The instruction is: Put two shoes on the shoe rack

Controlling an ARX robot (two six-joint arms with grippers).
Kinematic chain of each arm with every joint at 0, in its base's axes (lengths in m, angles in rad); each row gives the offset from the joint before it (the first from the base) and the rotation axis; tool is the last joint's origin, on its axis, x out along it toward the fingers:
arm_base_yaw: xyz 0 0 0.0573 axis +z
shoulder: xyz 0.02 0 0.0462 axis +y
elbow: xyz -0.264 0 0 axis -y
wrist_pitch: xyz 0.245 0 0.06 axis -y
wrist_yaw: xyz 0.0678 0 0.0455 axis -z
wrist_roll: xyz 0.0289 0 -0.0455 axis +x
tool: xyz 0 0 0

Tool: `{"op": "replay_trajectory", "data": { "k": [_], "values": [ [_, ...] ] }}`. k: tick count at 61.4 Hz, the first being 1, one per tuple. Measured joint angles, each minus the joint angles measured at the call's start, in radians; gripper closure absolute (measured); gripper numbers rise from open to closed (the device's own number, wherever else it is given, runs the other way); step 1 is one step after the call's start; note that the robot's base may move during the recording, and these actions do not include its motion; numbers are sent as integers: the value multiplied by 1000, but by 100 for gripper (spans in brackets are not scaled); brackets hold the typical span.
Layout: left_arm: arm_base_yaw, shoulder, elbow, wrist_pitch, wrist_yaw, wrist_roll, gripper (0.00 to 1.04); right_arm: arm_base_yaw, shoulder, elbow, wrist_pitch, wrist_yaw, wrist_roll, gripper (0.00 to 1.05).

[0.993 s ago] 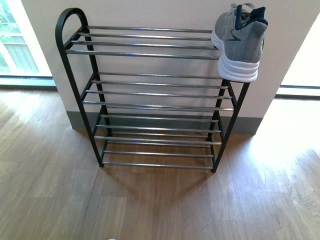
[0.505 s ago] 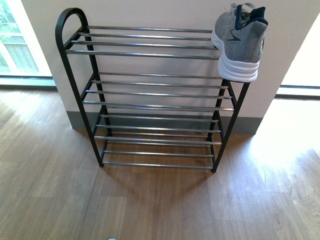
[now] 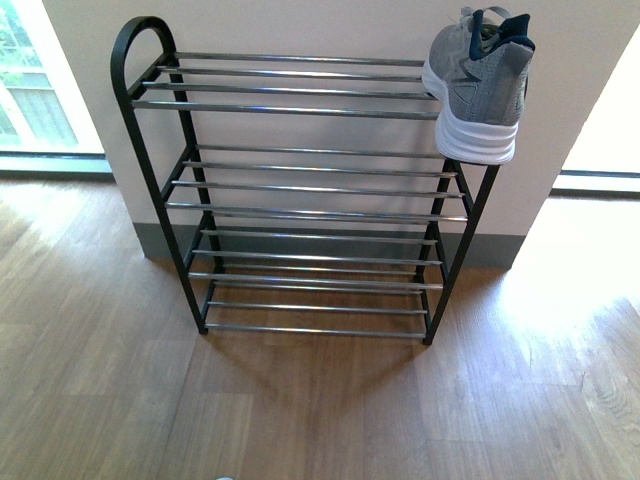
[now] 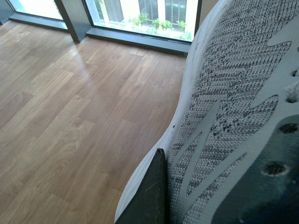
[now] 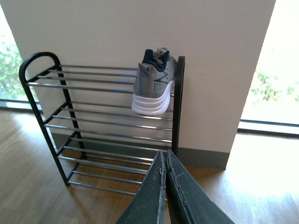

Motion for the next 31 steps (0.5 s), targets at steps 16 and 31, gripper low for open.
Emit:
{"op": "replay_trajectory", "data": {
  "k": [16,31],
  "values": [
    [0,0,0,0,0,0,103,0,-3,0,-2,0,0,103],
    [0,0,0,0,0,0,103,0,-3,0,-2,0,0,69]
  ]
}}
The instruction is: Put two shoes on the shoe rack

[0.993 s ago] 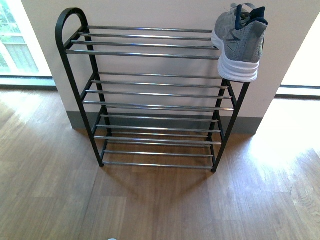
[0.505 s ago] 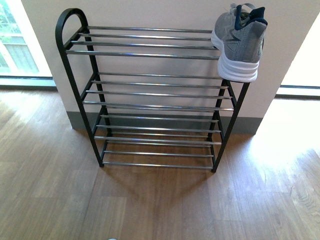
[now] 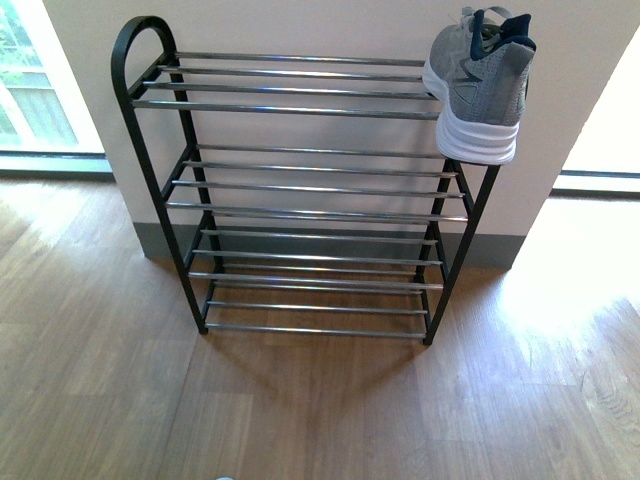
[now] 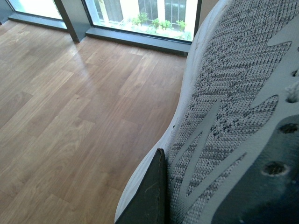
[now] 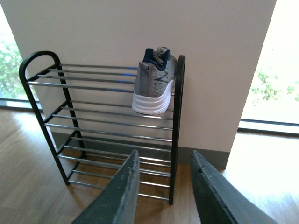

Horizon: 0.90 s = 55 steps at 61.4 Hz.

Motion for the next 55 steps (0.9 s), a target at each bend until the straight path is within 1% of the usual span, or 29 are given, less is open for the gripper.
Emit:
{"op": "replay_trajectory", "data": {
  "k": [9,11,18,20,23,55],
  "values": [
    [0,0,0,0,0,0,103,0,0,0,0,0,0,46],
    [0,0,0,0,0,0,103,0,0,0,0,0,0,39],
    [0,0,0,0,0,0,103,0,-1,0,-1,-2,0,21],
    [1,0,0,0,-2,0,103,0,-1,0,-1,-4,0,15],
    [3,0,0,0,-13,0,103,0,-1,0,-1,-3,0,9],
    [-4,0,0,0,11,0,103,1,-2,0,-2,2,0,9]
  ]
}}
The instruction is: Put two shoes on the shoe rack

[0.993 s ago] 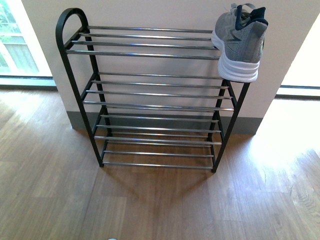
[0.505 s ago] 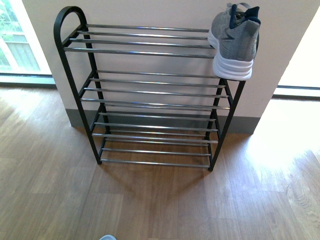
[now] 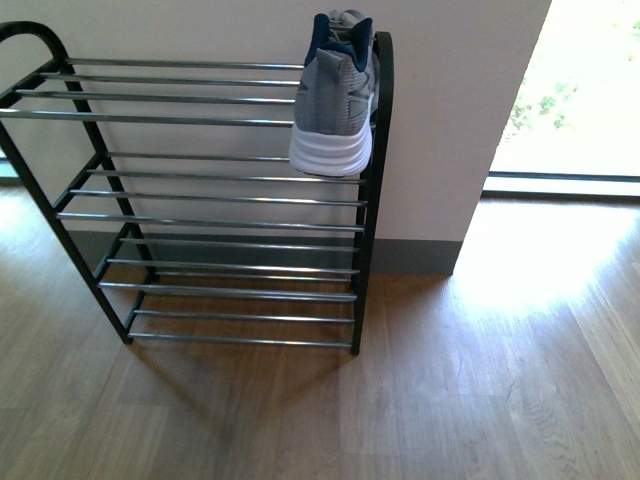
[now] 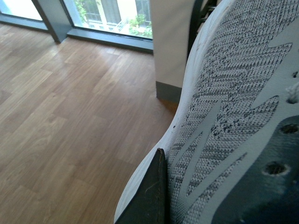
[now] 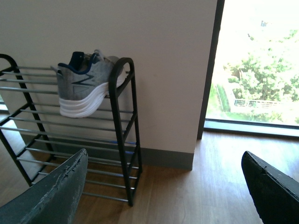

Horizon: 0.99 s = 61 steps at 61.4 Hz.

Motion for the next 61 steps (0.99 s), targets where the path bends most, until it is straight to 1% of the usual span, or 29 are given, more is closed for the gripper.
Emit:
{"op": "replay_trajectory", "data": {
  "k": [9,61],
  "values": [
    [1,0,0,0,-12,0,103,0,0,0,0,-1,0,9],
    [3,2,0,0,-11,0,103,0,0,0,0,-2,0,9]
  ]
}}
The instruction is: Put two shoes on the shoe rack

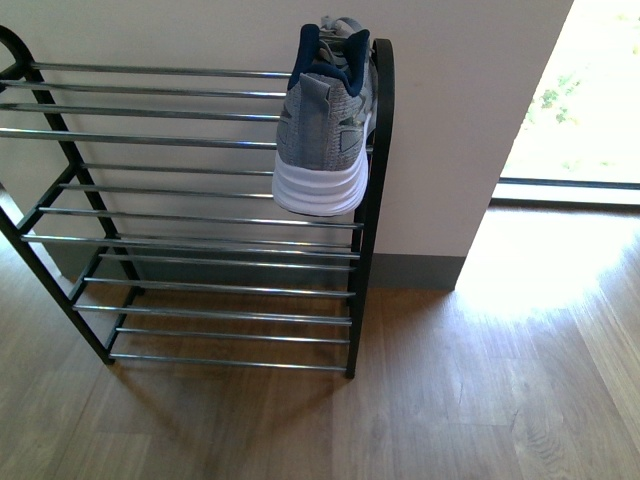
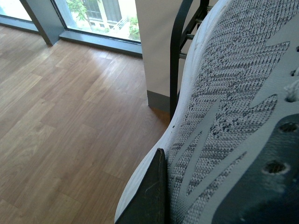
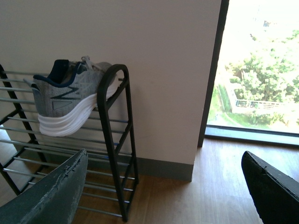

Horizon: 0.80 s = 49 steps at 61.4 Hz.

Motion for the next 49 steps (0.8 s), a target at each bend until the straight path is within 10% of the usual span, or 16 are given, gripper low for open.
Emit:
{"op": "replay_trajectory", "data": {
  "k": [20,28,49],
  "values": [
    [0,1,-1,6,0,0,103,0,0,0,0,0,0,9],
    [-47,91,-28,306,-5,-19,103,0,0,0,0,0,0,9],
    [-191,300,396,-32,86,-370,103,0,0,0,0,0,0,9]
  ]
}}
